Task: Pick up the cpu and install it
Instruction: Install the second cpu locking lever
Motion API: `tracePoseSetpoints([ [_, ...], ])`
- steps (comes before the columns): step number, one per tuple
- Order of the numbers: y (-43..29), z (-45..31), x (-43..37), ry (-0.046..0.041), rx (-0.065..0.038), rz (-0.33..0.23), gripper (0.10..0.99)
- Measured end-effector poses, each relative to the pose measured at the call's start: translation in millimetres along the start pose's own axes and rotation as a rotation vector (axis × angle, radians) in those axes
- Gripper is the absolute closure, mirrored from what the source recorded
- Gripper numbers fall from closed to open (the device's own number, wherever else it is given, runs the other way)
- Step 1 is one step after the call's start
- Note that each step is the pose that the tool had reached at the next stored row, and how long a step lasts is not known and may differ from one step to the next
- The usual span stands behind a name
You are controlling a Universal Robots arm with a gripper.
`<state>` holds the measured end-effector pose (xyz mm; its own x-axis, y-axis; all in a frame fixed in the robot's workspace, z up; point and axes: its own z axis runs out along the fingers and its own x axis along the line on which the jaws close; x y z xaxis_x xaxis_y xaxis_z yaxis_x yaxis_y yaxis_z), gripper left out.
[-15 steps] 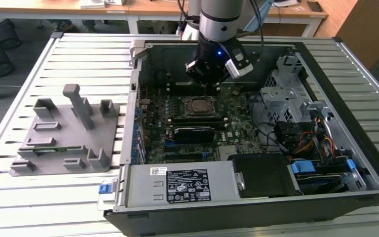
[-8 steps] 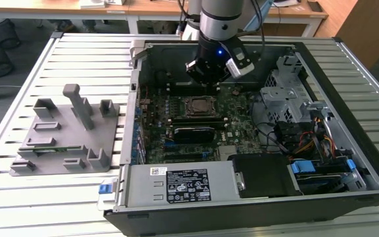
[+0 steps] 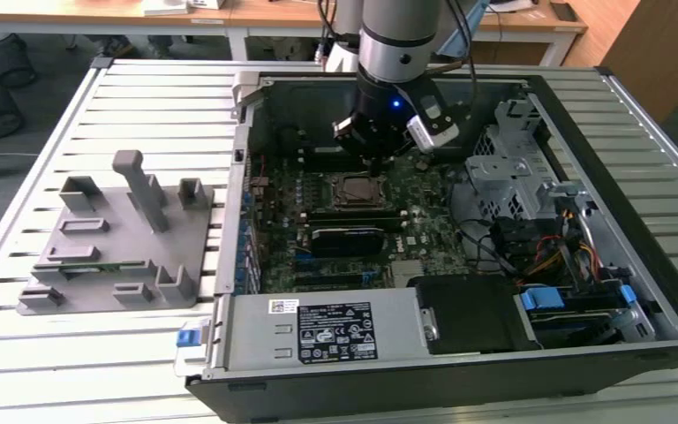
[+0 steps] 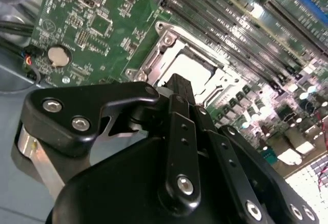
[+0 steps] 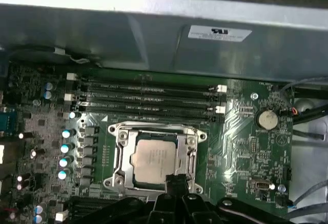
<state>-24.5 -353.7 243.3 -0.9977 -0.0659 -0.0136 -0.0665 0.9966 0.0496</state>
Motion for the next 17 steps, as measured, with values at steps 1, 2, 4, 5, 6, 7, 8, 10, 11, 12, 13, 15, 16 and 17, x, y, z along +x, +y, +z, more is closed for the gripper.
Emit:
tracePoseSetpoints([
  [1,-1.6,0.0,-0.1,0.0003,0.0,0.0,0.98],
  [2,-2.9,-0.1,-0.4,0.0012,0.0,0.0,0.98],
  [4,-5.1,-0.2,-1.7,0.005,-0.001,0.0,0.98],
  [5,-6.3,-0.2,-2.1,0.0064,-0.002,0.0,0.98],
  [6,-7.8,-0.3,-2.2,0.0072,-0.004,0.0,0.98],
  [7,-9.5,-0.2,-2.1,0.0078,-0.005,0.0,0.98],
  [8,-11.2,-0.3,-2.0,0.0089,-0.005,0.0,0.98],
  [10,-15.5,-0.1,-1.7,0.013,-0.007,0.001,0.98],
  [11,-16.6,0.2,-1.6,0.0182,-0.008,0.001,0.98],
  [12,-16.9,0.7,-1.6,0.0231,-0.009,0.001,0.98],
  [13,-17.3,1.2,-1.6,0.0247,-0.009,0.0,0.98],
  [15,-18.6,2.0,-1.4,0.025,-0.01,-0.001,0.98],
  [16,-19.4,2.3,-1.4,0.0249,-0.01,-0.001,0.98],
  [17,-20.0,2.6,-1.3,0.0249,-0.01,-0.002,0.98],
])
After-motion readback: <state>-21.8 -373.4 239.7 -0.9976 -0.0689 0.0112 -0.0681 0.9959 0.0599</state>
